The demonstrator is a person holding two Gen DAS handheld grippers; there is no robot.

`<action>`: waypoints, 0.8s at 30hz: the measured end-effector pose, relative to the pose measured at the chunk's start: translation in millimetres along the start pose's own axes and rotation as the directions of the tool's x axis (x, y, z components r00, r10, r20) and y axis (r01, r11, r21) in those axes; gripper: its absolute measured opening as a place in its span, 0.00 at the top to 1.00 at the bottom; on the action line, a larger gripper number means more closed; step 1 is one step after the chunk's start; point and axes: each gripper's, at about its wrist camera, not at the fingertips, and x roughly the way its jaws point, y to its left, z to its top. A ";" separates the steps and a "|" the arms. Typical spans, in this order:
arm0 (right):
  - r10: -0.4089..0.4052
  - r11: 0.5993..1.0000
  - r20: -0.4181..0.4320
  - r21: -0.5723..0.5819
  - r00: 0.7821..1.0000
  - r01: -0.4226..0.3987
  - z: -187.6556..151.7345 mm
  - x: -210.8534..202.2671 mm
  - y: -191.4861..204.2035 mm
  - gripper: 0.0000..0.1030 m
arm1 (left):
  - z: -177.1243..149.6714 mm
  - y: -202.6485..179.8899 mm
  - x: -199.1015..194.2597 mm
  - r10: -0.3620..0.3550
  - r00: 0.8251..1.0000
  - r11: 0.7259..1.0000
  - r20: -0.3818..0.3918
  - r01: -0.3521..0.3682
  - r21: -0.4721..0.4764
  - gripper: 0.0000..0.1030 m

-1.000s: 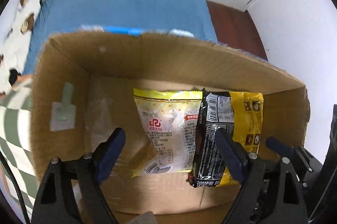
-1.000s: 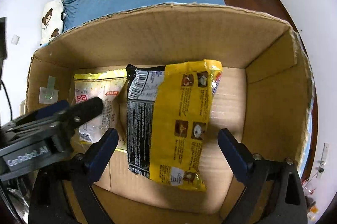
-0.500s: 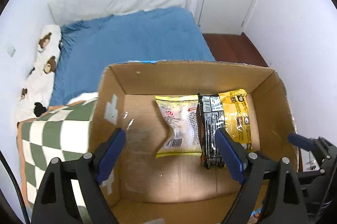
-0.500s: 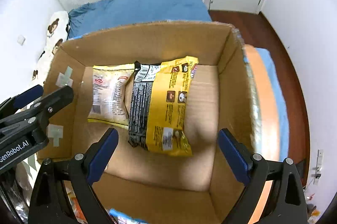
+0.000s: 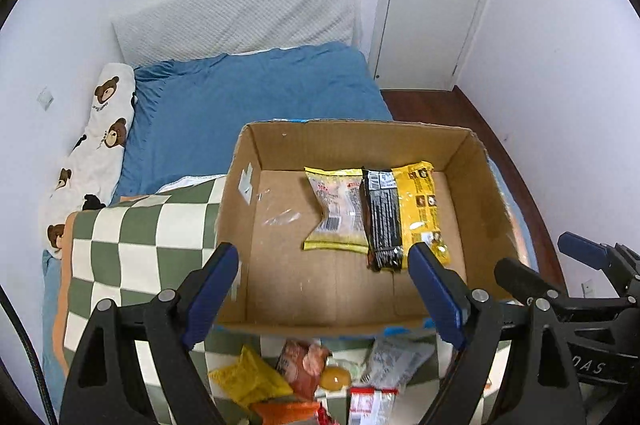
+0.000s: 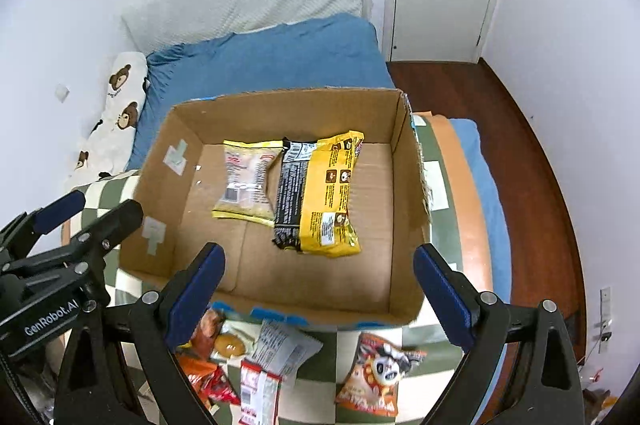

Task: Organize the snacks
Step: 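Move both tools back over the snack pile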

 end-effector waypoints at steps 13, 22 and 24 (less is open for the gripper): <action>0.106 0.989 -0.003 0.100 0.994 -0.105 -61.4 -61.8 -8.2 0.05 | -61.3 25.4 -51.4 0.026 1.000 0.997 -0.012 -0.026 -0.075 0.16; 0.224 0.960 -0.313 0.233 0.923 -0.154 -173.5 23.1 -12.7 0.05 | -179.3 80.3 33.4 0.083 0.940 0.978 -0.331 -0.140 -0.153 0.16; 0.208 0.960 -0.340 0.250 0.917 -0.125 -190.5 36.4 -19.2 0.06 | -196.2 84.4 58.1 0.086 0.912 0.977 -0.401 -0.157 -0.146 0.16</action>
